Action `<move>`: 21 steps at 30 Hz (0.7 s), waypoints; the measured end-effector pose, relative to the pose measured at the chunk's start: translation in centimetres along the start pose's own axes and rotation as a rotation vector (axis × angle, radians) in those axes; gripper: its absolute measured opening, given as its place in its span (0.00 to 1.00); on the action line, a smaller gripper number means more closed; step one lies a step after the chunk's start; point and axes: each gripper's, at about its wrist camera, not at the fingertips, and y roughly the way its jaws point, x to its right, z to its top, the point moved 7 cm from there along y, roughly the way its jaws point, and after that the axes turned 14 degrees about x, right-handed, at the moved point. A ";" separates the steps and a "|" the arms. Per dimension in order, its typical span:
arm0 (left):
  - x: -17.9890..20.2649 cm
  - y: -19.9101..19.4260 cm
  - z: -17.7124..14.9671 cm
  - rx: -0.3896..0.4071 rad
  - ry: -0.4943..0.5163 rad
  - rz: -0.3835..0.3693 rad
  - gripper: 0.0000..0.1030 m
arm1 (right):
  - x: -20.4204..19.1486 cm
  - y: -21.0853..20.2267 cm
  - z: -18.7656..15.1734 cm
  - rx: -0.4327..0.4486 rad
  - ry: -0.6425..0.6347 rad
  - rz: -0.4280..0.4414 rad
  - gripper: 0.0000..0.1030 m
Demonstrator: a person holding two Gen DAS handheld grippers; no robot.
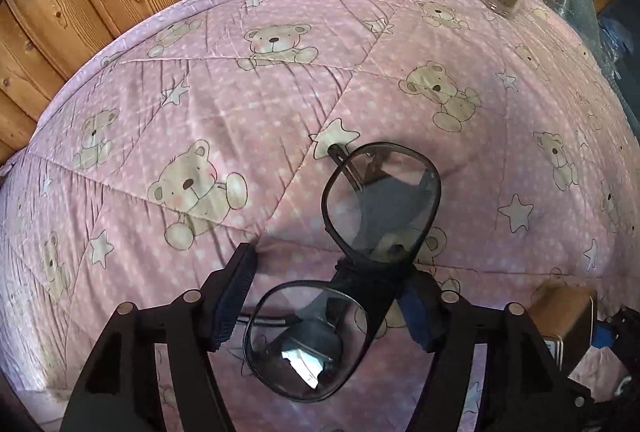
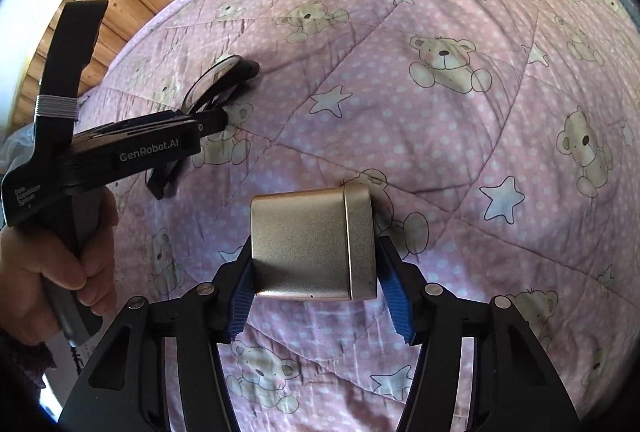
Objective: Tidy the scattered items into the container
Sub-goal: 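Grasp the black glasses with the left gripper while the right gripper grasps the brown box, then carry the glasses and brown box over the white box with both grippers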
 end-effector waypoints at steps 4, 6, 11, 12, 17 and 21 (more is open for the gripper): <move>-0.5 -1.3 0.9 0.027 -0.047 -0.017 0.31 | 0.4 -0.3 0.1 0.003 0.011 0.016 0.53; -0.5 -2.0 1.0 0.012 -0.078 -0.018 0.31 | 0.5 -0.5 0.2 0.007 0.020 0.023 0.52; -0.6 -3.8 0.9 0.010 -0.211 -0.050 0.31 | 0.9 -1.9 0.7 0.031 0.036 0.031 0.52; -0.6 -4.2 0.8 0.009 -0.234 -0.055 0.31 | 0.9 -2.2 0.9 0.034 0.038 0.031 0.52; 0.6 -6.3 1.0 0.028 -0.286 -0.079 0.31 | 0.8 -3.0 1.3 0.040 0.041 0.038 0.52; 1.7 -8.5 0.3 0.029 -0.303 -0.092 0.31 | 0.4 -3.9 1.0 0.043 0.032 0.049 0.52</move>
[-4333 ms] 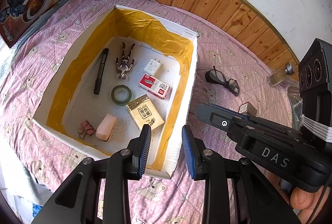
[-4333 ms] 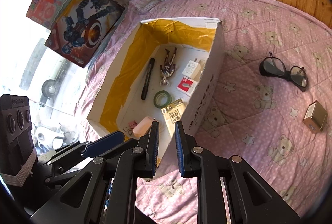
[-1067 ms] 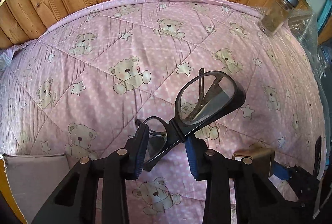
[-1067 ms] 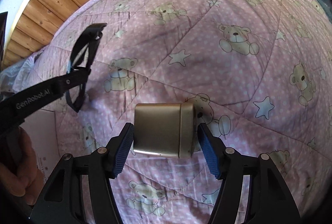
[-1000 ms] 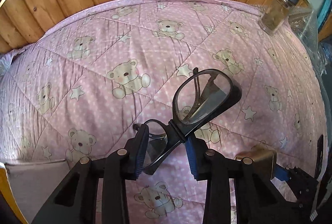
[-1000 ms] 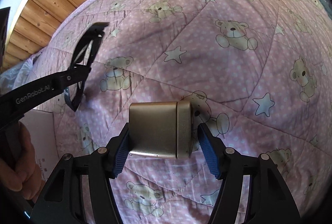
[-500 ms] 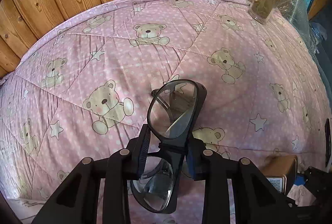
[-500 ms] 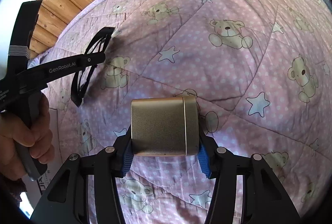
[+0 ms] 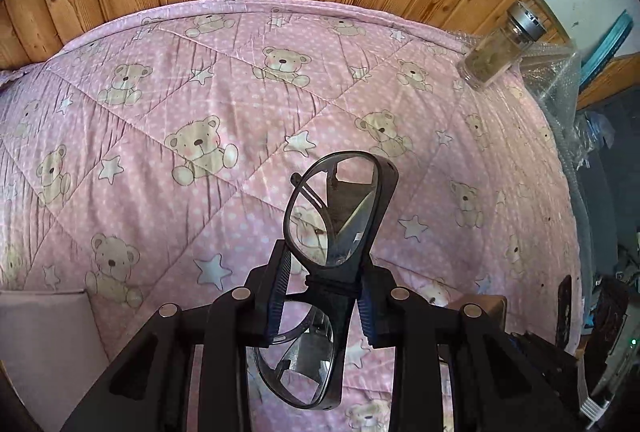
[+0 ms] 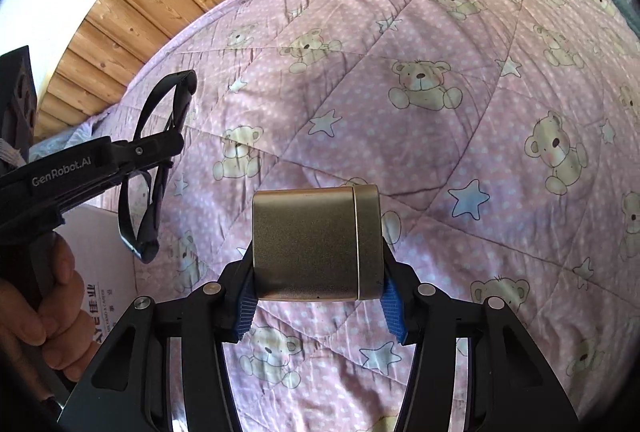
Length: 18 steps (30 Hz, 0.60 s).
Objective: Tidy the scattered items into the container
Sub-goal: 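Carry the glasses and brown box over the white box with both grippers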
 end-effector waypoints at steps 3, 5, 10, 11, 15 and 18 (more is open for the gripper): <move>0.7 -1.5 -1.1 -0.005 -0.011 -0.003 0.31 | -0.5 -0.5 -0.2 -0.003 -0.012 0.010 0.52; 1.2 -2.3 -1.9 -0.004 -0.009 0.001 0.31 | -0.7 -1.0 -0.6 -0.009 -0.015 0.017 0.52; 2.2 -4.6 -4.1 -0.005 0.006 0.039 0.31 | -1.4 -2.4 -1.7 -0.010 -0.046 0.025 0.52; 2.4 -5.1 -4.5 -0.003 0.011 0.047 0.31 | -1.6 -2.7 -1.9 -0.010 -0.052 0.026 0.52; 2.8 -7.2 -6.1 0.012 0.027 0.081 0.31 | -2.2 -3.8 -3.1 -0.017 -0.083 0.033 0.52; 3.1 -8.8 -7.0 0.025 0.018 0.083 0.31 | -2.8 -4.6 -4.0 -0.022 -0.109 0.039 0.52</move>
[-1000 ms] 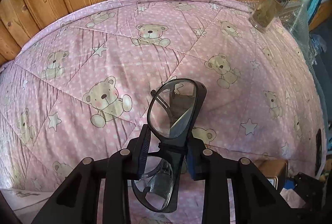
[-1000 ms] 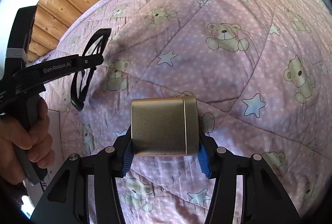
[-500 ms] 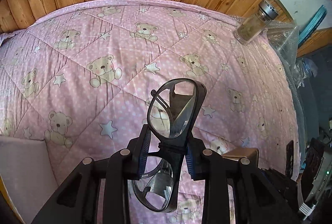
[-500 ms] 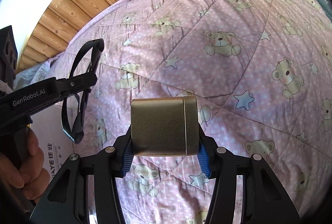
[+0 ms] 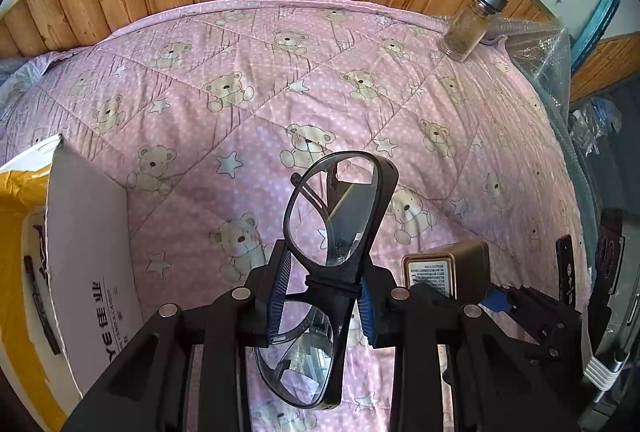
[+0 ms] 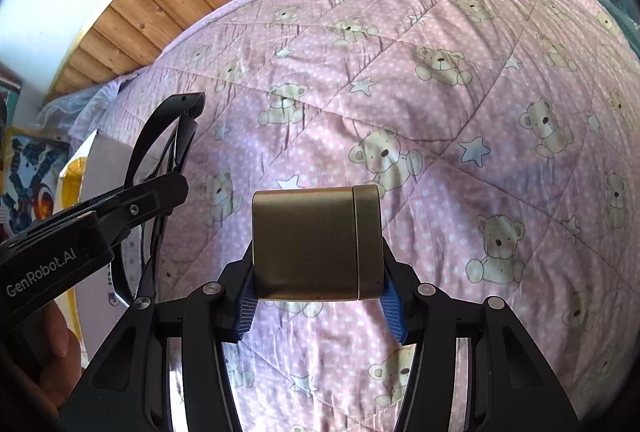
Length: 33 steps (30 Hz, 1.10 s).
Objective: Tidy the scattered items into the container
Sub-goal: 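Carry the glasses and brown box over the white box with both grippers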
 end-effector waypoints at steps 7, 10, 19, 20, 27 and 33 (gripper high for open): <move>0.0 -3.1 -1.1 0.031 -0.020 -0.009 0.31 | -2.1 -1.6 -1.6 -0.006 -0.049 0.020 0.52; -0.3 -4.1 -1.6 0.036 -0.032 -0.012 0.31 | -3.0 -2.3 -1.9 -0.002 -0.072 0.028 0.52; -1.6 -7.6 -2.9 0.072 -0.094 -0.011 0.31 | -5.9 -4.3 -2.4 0.009 -0.143 0.076 0.52; -1.9 -8.0 -3.1 0.078 -0.104 -0.011 0.31 | -6.3 -4.5 -2.5 0.009 -0.153 0.084 0.52; -4.9 -11.0 -4.3 0.119 -0.188 0.003 0.31 | -10.3 -5.7 -3.2 0.011 -0.251 0.144 0.52; -8.2 -14.1 -5.3 0.161 -0.276 0.023 0.31 | -14.0 -6.6 -3.5 0.019 -0.331 0.194 0.52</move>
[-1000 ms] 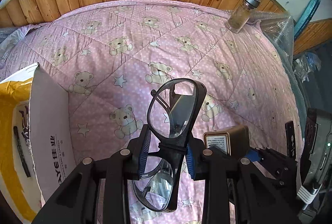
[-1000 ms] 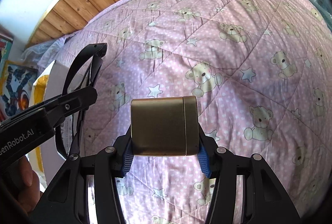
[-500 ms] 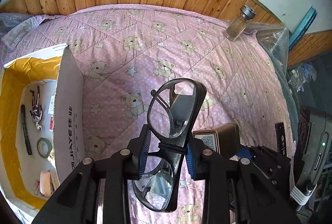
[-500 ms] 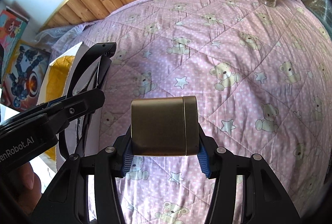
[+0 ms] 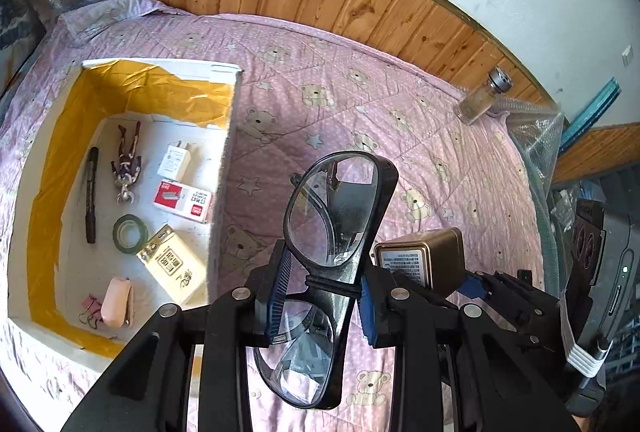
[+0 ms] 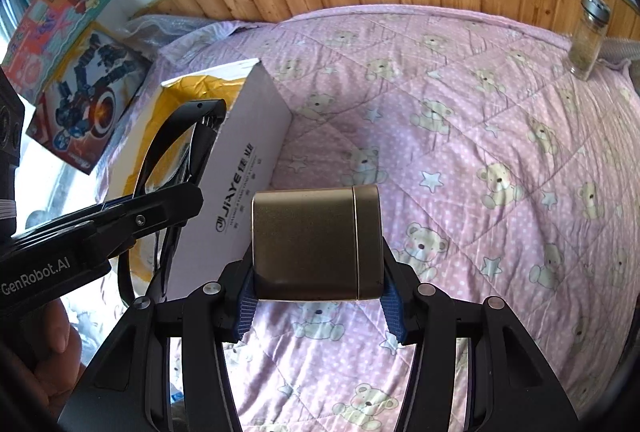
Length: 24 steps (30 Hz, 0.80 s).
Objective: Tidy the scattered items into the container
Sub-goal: 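Carry the glasses and brown box over the white box with both grippers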
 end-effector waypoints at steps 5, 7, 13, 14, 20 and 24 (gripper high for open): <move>-3.0 -2.5 0.6 0.043 -0.069 0.023 0.31 | -3.1 0.0 0.8 0.007 -0.061 0.045 0.52; -4.4 -3.3 0.8 0.061 -0.101 0.034 0.31 | -4.2 0.1 1.1 0.008 -0.083 0.066 0.52; -8.3 -5.2 1.6 0.108 -0.177 0.079 0.31 | -7.3 0.7 2.0 0.003 -0.137 0.114 0.52; -9.0 -5.5 1.7 0.114 -0.188 0.088 0.31 | -7.8 0.8 2.1 0.002 -0.145 0.123 0.52; -13.0 -6.5 2.4 0.150 -0.240 0.147 0.31 | -10.7 1.6 2.9 0.000 -0.197 0.166 0.52; -15.5 -6.5 2.5 0.159 -0.271 0.185 0.31 | -12.5 2.3 3.4 -0.002 -0.226 0.193 0.52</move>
